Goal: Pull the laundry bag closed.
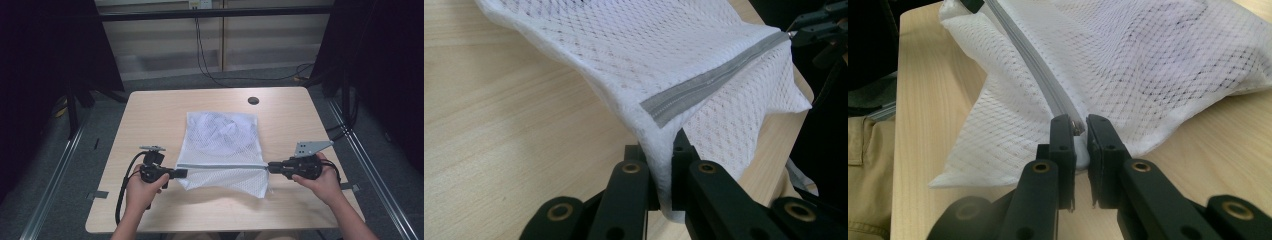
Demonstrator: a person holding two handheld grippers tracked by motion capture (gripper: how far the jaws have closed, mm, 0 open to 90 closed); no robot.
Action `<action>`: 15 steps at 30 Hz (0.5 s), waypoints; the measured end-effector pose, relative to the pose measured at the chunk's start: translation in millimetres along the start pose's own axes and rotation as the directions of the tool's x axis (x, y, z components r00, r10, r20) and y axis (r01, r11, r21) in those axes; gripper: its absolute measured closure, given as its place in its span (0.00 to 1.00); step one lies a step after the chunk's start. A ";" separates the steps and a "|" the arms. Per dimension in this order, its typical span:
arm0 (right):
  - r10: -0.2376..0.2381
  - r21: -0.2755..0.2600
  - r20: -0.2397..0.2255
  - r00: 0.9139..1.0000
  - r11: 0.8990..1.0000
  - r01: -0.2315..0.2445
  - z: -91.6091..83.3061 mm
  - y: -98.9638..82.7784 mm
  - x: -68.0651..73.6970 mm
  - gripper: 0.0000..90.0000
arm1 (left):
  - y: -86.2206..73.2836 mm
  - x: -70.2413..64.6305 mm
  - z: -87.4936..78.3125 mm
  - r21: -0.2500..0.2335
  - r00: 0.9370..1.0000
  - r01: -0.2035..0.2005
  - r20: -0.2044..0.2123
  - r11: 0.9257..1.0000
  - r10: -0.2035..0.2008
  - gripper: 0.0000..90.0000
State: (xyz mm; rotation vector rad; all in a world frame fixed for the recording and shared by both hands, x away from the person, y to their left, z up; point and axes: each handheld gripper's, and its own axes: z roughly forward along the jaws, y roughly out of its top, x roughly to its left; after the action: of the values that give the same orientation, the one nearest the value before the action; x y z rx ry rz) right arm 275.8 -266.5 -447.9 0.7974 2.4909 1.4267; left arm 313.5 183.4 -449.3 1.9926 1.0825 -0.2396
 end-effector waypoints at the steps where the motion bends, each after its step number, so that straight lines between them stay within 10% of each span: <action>1: -0.006 -0.006 -0.006 1.000 1.000 0.006 0.4 -0.1 -0.2 0.91 | -0.2 -0.1 0.7 0.003 1.000 -0.008 -0.004 1.000 0.008 0.99; 15: -0.023 0.013 -0.011 1.000 1.000 0.023 0.8 -0.2 0.9 0.91 | -0.7 -2.5 1.3 0.007 0.998 -0.070 0.008 0.998 0.070 0.78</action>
State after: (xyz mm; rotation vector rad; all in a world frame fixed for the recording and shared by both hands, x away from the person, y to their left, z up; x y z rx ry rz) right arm 275.3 -265.4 -448.4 0.7634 2.5114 1.4125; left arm 311.7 181.1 -449.2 2.0307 1.0065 -0.2138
